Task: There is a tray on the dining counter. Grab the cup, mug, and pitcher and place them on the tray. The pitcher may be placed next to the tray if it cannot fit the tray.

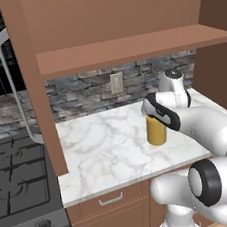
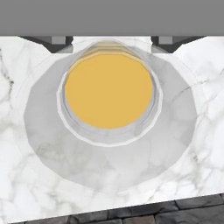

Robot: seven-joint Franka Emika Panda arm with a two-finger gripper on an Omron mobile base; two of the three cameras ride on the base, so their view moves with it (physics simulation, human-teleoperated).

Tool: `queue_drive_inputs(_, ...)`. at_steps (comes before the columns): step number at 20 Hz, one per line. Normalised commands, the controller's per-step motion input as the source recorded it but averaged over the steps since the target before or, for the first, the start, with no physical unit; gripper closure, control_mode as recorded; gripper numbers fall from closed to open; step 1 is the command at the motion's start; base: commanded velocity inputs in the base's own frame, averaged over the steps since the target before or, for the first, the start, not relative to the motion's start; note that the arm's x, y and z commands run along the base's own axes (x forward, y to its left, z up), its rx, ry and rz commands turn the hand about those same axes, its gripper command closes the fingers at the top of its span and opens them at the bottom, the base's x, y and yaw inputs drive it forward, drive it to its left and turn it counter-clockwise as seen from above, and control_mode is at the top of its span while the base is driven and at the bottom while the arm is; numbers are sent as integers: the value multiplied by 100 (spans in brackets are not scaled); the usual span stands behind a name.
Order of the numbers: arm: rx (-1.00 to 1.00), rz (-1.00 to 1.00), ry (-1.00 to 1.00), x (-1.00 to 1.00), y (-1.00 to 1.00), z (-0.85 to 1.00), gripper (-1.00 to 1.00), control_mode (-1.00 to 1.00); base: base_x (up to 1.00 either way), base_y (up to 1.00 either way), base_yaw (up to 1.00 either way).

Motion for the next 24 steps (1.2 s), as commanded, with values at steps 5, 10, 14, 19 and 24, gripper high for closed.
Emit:
queue_drive_inputs(5,0,0,0,0,0,0,100,-100,0,0,0)
queue_drive_inputs(10,0,0,0,0,0,0,100,-100,0,0,0)
queue_drive_inputs(14,0,0,0,0,0,0,100,-100,0,0,0)
queue_drive_inputs(19,0,0,0,0,0,0,100,-100,0,0,0)
queue_drive_inputs(24,0,0,-9,-27,0,8,100,-100,0,0,0)
